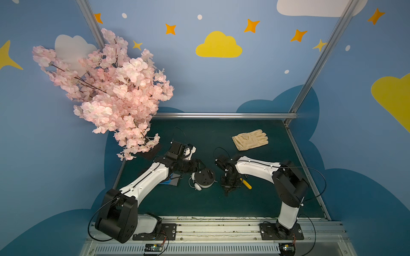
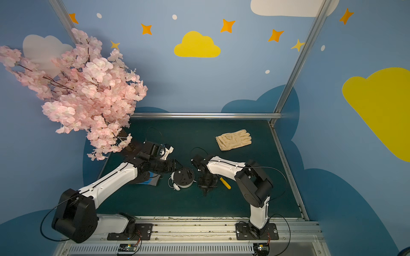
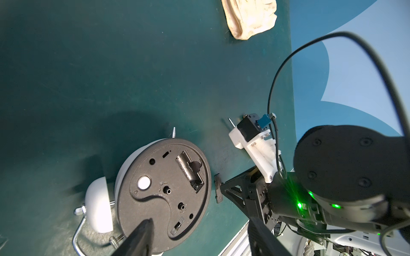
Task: Remove the battery from the alarm
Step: Pick up the cover from the center of the board.
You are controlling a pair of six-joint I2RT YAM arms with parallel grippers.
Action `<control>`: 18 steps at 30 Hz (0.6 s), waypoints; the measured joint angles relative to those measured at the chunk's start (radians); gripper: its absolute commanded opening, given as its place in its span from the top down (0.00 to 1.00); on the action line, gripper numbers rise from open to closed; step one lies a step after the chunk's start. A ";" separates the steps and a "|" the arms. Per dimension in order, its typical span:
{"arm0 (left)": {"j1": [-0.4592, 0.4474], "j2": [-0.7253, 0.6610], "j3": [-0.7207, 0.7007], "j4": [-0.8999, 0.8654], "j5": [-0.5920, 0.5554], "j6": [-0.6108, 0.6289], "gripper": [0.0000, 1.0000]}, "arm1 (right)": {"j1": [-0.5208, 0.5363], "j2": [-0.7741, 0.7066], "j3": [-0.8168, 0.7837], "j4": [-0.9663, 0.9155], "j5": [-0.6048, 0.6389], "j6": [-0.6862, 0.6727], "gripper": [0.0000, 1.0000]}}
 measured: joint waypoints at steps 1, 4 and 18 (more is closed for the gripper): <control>0.000 0.000 0.000 -0.001 0.002 0.003 0.30 | 0.000 0.005 0.000 0.001 0.000 0.003 0.81; 0.002 0.000 0.000 -0.005 0.008 0.006 0.30 | 0.001 0.013 0.000 0.002 0.000 0.013 0.82; -0.005 0.000 0.000 0.011 0.070 0.005 0.30 | 0.001 -0.033 -0.001 0.002 0.026 -0.006 0.94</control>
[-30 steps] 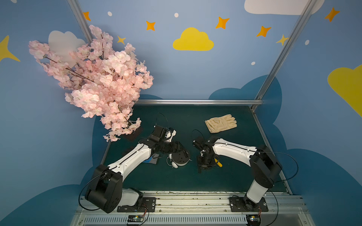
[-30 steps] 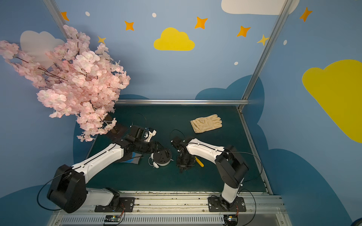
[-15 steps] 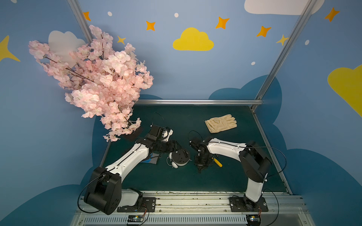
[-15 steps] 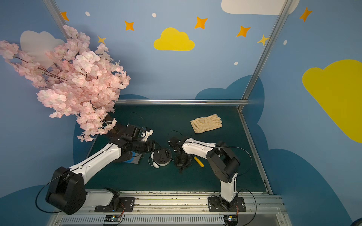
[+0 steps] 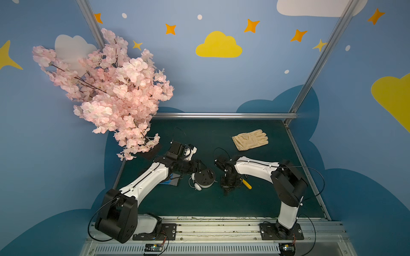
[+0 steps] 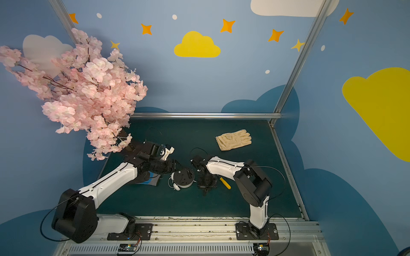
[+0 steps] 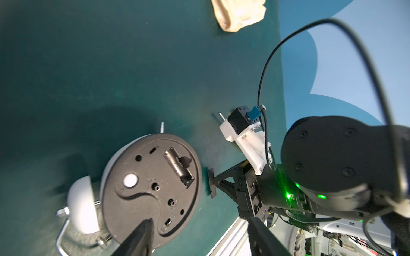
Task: Remove the battery from the alarm
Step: Pick up the cover from the center of the board.
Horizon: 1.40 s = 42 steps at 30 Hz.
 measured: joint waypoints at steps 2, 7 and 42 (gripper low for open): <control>-0.015 0.001 0.000 0.027 0.024 -0.005 0.31 | 0.000 -0.055 0.002 -0.003 0.011 -0.022 0.94; -0.110 0.025 0.019 0.119 0.079 -0.026 0.40 | -0.001 -0.193 0.057 -0.026 0.054 -0.079 0.94; -0.317 0.119 0.179 0.209 -0.132 0.334 0.97 | -0.215 -0.513 0.045 0.052 -0.105 -0.178 0.61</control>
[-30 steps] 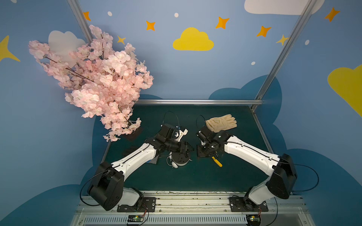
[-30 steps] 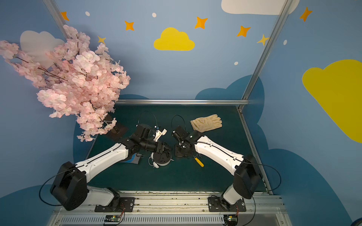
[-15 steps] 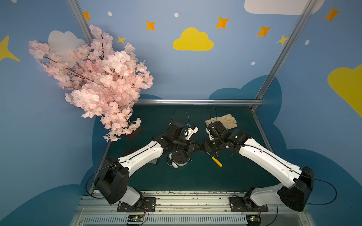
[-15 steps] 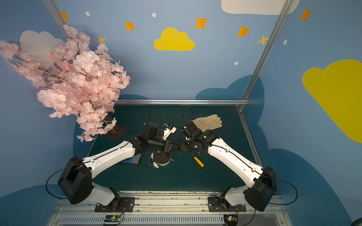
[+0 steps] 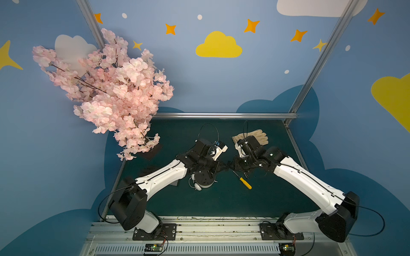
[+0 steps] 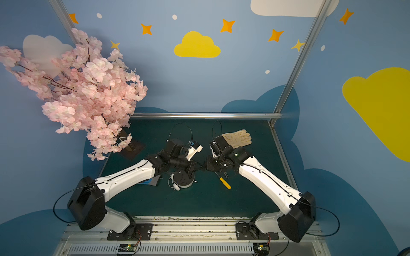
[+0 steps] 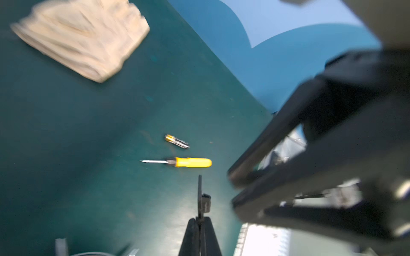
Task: Remove the battery from the alarm
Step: Pick up the cover from the center of the board.
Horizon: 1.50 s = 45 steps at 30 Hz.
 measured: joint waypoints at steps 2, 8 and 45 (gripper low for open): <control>-0.001 -0.054 -0.034 0.029 -0.066 0.115 0.97 | -0.085 -0.035 -0.018 0.029 -0.075 0.019 0.57; -0.016 -0.189 -0.211 0.274 -0.222 0.495 0.97 | -0.220 -0.104 -0.049 0.123 -0.273 0.133 0.52; -0.162 -0.044 -0.222 0.593 -0.438 1.059 0.94 | -0.219 0.010 -0.103 0.257 -0.481 0.525 1.00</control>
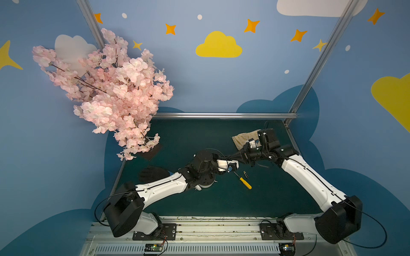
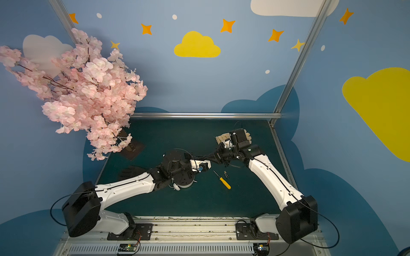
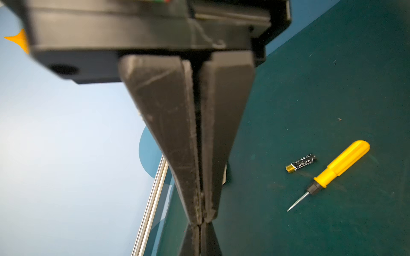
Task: Remove the battery from the alarm
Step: Pick up the cover from the center of the board.
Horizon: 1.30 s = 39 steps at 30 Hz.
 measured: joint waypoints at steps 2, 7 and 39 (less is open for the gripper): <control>-0.002 -0.001 -0.010 0.013 -0.008 -0.010 0.83 | 0.000 -0.002 -0.006 0.005 -0.002 0.000 1.00; -0.005 -0.044 -0.064 0.039 -0.050 -0.096 0.46 | -0.011 -0.002 -0.008 0.039 0.008 -0.018 1.00; 0.250 -0.019 0.045 0.208 0.356 -1.976 0.63 | 0.052 -0.077 -0.188 0.703 0.020 -0.190 1.00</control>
